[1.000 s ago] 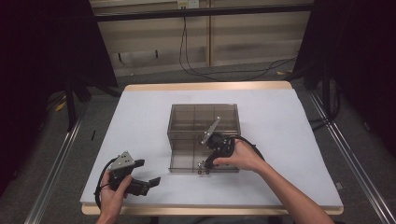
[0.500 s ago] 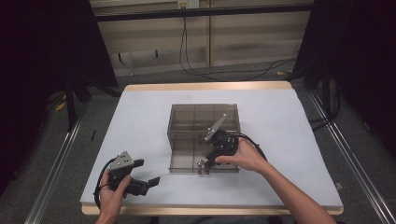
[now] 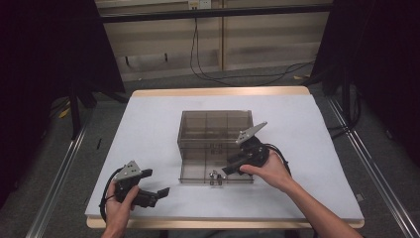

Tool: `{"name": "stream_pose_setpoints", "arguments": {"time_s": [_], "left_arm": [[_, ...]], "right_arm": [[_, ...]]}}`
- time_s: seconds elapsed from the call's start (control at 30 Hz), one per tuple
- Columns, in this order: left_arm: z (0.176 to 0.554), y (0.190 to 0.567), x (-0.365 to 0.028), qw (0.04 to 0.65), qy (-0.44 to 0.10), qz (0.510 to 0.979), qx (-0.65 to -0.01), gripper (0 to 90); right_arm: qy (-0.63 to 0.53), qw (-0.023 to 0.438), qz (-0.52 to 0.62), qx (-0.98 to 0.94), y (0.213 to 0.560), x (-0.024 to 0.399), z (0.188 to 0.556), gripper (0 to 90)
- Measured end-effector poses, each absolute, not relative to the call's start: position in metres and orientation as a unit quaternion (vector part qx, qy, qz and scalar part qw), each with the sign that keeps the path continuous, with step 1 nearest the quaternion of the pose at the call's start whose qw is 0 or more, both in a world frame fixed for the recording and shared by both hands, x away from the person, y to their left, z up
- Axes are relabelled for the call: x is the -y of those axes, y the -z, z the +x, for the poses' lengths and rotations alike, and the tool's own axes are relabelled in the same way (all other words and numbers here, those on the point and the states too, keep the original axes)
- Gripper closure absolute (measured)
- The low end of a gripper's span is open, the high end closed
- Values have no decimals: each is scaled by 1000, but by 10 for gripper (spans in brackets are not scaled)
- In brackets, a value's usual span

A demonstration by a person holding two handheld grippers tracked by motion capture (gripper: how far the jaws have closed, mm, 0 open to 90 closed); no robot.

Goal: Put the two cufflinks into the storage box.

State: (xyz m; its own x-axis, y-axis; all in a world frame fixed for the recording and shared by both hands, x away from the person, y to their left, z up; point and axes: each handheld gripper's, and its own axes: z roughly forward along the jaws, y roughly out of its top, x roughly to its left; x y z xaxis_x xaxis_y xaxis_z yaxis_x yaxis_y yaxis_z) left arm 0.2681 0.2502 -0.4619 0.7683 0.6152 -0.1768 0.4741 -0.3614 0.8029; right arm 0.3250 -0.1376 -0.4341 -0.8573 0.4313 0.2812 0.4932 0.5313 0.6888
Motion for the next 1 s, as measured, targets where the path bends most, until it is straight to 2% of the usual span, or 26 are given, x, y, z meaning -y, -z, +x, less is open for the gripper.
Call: {"name": "stream_pose_setpoints", "arguments": {"time_s": [0.33,0.63,0.77,1.0], "left_arm": [[269,462,-251,461,-77,819,-334,20],[269,462,-252,465,-78,815,-338,20],[270,463,-252,464,-77,814,-339,20],[270,463,-252,461,-79,816,-341,21]], "right_arm": [[439,0,-302,846,430,170,312,332],[473,-46,-346,809,429,207,294,148],[474,-66,-366,798,432,225,285,118],[473,-102,-408,774,439,254,271,115]]}}
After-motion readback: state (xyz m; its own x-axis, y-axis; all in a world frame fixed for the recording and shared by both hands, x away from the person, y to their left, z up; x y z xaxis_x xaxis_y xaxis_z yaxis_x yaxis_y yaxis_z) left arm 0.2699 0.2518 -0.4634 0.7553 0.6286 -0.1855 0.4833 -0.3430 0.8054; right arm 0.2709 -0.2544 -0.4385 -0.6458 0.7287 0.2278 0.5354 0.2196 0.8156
